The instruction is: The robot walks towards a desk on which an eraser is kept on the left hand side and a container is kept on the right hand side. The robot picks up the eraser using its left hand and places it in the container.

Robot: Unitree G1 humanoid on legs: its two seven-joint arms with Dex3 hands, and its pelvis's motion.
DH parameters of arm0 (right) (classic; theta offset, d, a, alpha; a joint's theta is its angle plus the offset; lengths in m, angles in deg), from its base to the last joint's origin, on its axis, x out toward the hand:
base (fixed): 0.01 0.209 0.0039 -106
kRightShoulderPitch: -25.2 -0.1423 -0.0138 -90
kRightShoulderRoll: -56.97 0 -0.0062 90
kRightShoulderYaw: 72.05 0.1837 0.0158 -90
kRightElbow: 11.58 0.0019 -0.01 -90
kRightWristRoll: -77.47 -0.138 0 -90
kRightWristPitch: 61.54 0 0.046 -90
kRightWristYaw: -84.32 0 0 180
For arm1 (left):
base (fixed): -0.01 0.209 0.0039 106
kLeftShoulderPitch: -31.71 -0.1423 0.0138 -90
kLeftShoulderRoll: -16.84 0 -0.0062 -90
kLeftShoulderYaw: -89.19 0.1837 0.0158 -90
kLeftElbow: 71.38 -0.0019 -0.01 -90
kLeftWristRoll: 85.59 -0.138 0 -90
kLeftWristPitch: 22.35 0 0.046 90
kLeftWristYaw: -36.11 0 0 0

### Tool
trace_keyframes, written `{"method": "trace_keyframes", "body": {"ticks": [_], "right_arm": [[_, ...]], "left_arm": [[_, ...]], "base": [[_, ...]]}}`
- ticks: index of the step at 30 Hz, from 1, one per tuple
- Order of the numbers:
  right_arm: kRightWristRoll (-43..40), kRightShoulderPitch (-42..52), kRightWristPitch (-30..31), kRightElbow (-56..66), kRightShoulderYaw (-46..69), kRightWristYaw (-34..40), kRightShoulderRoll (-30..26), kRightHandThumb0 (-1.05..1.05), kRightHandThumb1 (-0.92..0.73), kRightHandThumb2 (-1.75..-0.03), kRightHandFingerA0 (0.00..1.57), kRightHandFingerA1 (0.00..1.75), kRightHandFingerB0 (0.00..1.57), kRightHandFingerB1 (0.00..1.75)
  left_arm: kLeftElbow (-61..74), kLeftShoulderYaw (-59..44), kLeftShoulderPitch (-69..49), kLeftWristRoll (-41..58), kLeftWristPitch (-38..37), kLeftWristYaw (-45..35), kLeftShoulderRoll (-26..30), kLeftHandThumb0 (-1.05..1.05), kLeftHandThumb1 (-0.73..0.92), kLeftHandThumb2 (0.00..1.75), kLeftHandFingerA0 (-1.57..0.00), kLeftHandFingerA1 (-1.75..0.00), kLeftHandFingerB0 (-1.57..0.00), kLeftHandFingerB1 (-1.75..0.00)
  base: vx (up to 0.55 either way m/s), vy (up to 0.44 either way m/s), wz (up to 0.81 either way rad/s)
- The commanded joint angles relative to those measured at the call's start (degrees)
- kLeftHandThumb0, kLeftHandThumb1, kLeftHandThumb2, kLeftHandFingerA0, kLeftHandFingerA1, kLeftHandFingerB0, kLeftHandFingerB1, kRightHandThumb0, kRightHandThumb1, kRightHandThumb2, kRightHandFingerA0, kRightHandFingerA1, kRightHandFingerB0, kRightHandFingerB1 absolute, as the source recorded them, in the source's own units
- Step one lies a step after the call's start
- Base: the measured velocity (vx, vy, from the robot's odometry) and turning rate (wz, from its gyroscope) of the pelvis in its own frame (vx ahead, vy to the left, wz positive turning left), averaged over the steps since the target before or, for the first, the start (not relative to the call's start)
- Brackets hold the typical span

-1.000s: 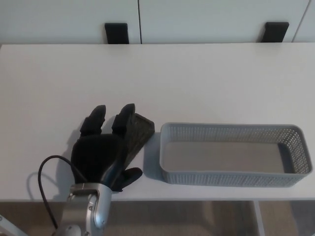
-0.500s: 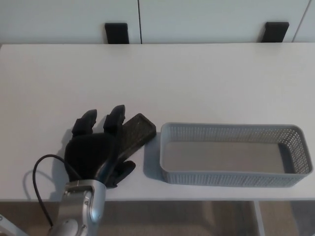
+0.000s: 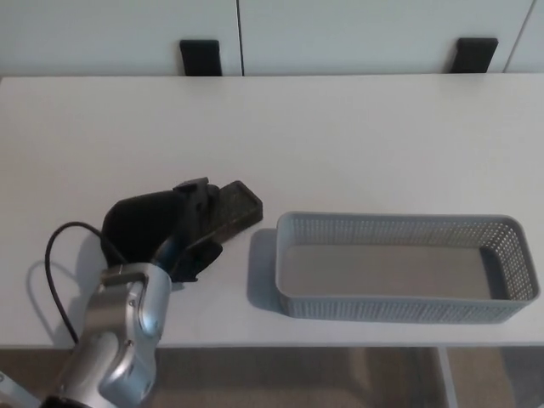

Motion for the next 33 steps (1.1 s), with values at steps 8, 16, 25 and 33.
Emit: {"method": "trace_keyframes", "body": {"ticks": [8,16,25,33], "right_arm": [[-1.3,0.1,0.2,0.1,0.9,-0.6,-0.2,-0.24,-0.48,-0.54,0.69,0.71,0.47,0.54],[-0.8,0.1,0.6,0.6,0.8,-0.3,-0.2,-0.24,-0.47,-0.54,0.71,0.71,0.47,0.52],[-0.3,0.5,-1.2,-0.5,0.4,-0.8,-0.6,-0.27,-0.47,-0.54,0.72,0.70,0.48,0.54],[-0.8,1.1,0.8,2.0,0.5,-1.0,-0.1,-0.23,-0.47,-0.54,0.68,0.70,0.47,0.53]], "left_arm": [[-0.5,-1.5,-1.9,10.1,-2.5,-10.7,3.9,-0.24,0.90,0.66,-1.00,-1.28,-0.85,-0.63],[7.4,-4.3,-2.3,12.0,-2.5,-9.3,4.5,-0.19,0.83,0.73,-1.05,-1.17,-0.86,-0.62],[24.7,-6.3,-0.8,15.0,-0.8,-12.9,2.9,-0.21,0.80,0.67,-1.04,-1.30,-0.86,-0.77],[35.4,-0.5,-1.3,12.3,-3.7,-10.4,-0.7,-0.16,0.74,0.65,-0.88,-1.68,-0.91,-0.73]], "base": [[0.00,0.000,0.00],[0.00,0.000,0.00],[0.00,0.000,0.00],[0.00,0.000,0.00]]}}
